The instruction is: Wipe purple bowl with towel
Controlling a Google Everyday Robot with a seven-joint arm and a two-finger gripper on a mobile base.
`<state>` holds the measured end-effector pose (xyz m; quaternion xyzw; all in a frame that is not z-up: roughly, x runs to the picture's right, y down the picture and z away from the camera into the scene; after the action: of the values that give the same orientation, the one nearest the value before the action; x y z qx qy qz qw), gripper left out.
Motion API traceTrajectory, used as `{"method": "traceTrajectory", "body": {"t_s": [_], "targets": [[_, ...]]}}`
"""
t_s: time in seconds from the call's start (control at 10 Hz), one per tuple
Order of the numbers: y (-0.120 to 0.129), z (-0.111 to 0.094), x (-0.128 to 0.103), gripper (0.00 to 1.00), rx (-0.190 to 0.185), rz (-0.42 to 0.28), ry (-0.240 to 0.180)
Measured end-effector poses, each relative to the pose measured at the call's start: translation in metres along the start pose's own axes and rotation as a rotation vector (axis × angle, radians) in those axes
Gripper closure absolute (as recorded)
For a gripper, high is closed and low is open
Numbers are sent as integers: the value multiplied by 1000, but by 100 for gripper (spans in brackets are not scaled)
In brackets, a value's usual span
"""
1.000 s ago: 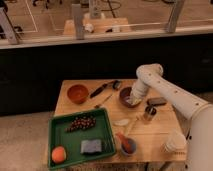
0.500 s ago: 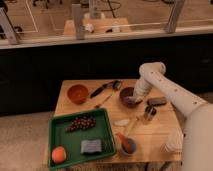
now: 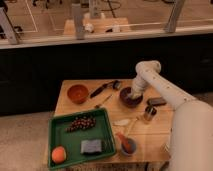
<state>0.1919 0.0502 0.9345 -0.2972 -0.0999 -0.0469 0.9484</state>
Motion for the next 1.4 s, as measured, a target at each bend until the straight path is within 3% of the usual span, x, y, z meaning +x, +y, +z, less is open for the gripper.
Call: {"method": "traceTrajectory", "body": {"t_s": [0.6, 1.0, 1.4], "targets": [[-6, -5, -26, 94, 19, -14, -34], [20, -19, -38, 94, 8, -73, -56], [51, -25, -37, 94, -31, -121, -52]]}}
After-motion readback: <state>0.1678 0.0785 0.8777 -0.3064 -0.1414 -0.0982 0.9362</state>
